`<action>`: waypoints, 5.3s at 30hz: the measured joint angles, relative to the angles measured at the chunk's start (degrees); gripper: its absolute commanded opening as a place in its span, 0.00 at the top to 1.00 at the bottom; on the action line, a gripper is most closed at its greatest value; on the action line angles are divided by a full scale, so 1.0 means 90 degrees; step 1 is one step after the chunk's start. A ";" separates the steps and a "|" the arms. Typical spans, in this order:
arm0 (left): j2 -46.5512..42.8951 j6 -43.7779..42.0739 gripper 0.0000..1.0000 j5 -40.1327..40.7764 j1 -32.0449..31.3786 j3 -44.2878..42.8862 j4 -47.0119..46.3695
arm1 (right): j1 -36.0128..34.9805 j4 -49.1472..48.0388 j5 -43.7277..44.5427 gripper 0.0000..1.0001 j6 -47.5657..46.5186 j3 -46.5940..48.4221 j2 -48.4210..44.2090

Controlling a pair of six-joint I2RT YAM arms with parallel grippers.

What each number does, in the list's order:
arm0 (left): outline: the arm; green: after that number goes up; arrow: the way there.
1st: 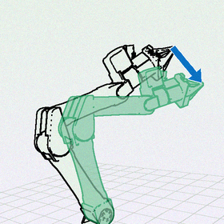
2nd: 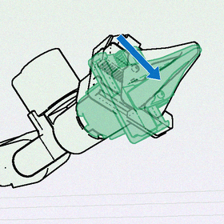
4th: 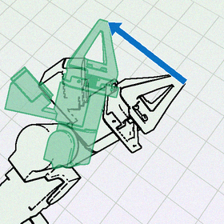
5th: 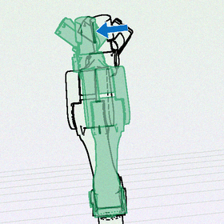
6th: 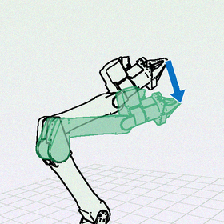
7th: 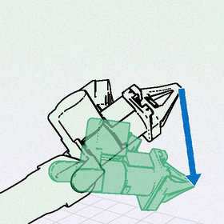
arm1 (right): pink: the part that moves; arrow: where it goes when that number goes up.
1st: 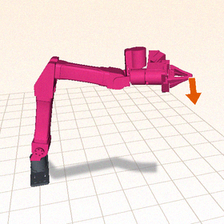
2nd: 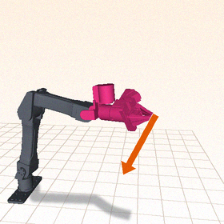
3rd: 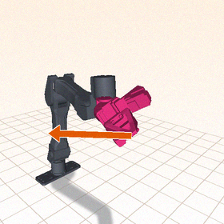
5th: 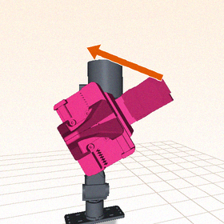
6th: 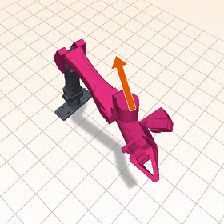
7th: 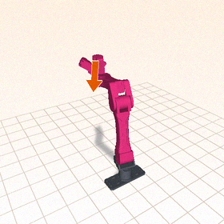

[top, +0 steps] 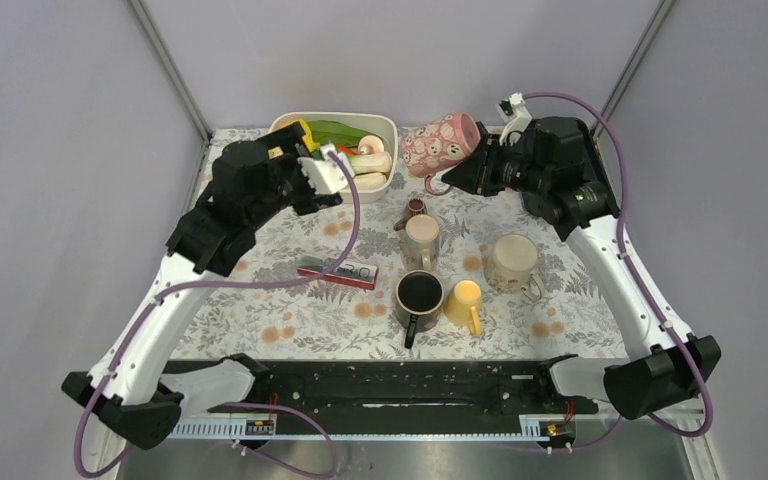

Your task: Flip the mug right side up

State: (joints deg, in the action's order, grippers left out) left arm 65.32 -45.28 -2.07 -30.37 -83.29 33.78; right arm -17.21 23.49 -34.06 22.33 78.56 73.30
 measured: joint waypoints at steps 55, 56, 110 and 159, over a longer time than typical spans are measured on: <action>-0.0658 -0.7424 1.00 -0.1712 -0.1307 0.2569 -0.2973 | -0.1141 -0.0491 -0.0180 0.03 0.0420 -0.0265 -0.0449; -0.0544 -0.7121 1.00 -0.1248 -0.1367 0.2482 -0.2608 | -0.1141 -0.0415 0.0083 0.01 0.0228 -0.0255 -0.0500; 0.4163 0.6917 0.55 0.1855 -0.0775 -0.4238 0.4289 | -0.3152 0.0355 0.5396 1.00 -0.1440 0.1877 0.2487; 0.2552 0.5345 0.01 -0.0005 0.2268 -0.0109 0.1205 | 0.3742 0.2390 0.5515 0.99 -0.0869 0.6676 0.7686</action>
State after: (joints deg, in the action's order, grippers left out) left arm 88.29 2.83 -2.11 -9.96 -84.27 44.62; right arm 16.47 44.99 15.57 14.50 138.65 142.47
